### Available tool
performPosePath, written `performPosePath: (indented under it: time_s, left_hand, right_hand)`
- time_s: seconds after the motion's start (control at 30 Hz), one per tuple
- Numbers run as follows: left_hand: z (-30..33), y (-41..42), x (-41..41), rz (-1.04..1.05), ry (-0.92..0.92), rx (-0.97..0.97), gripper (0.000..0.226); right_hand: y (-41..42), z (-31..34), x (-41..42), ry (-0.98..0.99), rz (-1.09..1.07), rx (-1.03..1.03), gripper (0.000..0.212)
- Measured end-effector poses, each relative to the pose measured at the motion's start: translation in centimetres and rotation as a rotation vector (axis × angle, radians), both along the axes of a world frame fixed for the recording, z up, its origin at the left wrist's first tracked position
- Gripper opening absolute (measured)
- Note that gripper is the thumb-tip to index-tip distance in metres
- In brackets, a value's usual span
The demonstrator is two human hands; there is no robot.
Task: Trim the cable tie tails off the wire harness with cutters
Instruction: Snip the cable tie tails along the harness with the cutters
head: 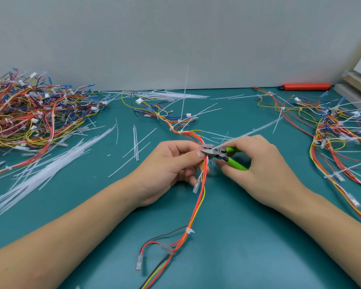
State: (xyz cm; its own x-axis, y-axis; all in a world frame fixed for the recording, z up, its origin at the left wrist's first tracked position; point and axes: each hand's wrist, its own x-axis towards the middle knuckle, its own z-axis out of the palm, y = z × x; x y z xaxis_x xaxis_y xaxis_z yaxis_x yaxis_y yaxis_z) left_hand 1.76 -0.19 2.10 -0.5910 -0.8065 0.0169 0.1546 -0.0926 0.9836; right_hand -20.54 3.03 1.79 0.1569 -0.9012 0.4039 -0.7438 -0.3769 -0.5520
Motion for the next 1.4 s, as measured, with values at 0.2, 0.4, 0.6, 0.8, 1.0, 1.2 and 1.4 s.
performPosePath:
  time_s: [0.2,0.4,0.6,0.8,1.0,1.2,1.4]
  left_hand:
    - [-0.08,-0.07,-0.06,0.004,-0.003,-0.005,0.016]
    - [-0.14,-0.05,-0.04,0.002,-0.005,-0.008,0.016]
    - [-0.16,-0.04,-0.16,0.005,-0.02,-0.037,0.019]
    - [-0.05,0.04,-0.16,0.015,-0.029,-0.037,0.015]
    - [-0.17,0.01,-0.15,0.014,-0.019,-0.033,0.013]
    - [-0.25,-0.1,-0.16,0.011,-0.029,-0.038,0.013]
    - [-0.24,-0.08,-0.16,0.011,-0.038,-0.043,0.014]
  right_hand:
    - [-0.26,-0.25,-0.44,0.03,-0.002,0.032,0.035]
    - [-0.31,-0.16,-0.41,0.032,-0.006,0.018,0.033]
    - [-0.28,-0.45,-0.4,-0.039,0.005,0.034,0.018]
    - [-0.12,-0.34,-0.1,-0.036,0.011,0.012,0.013]
    - [-0.21,-0.23,-0.45,0.025,0.01,-0.002,0.036]
    - [-0.31,-0.33,-0.42,0.019,0.008,0.013,0.038]
    - [-0.28,-0.26,-0.36,0.007,0.001,0.026,0.02]
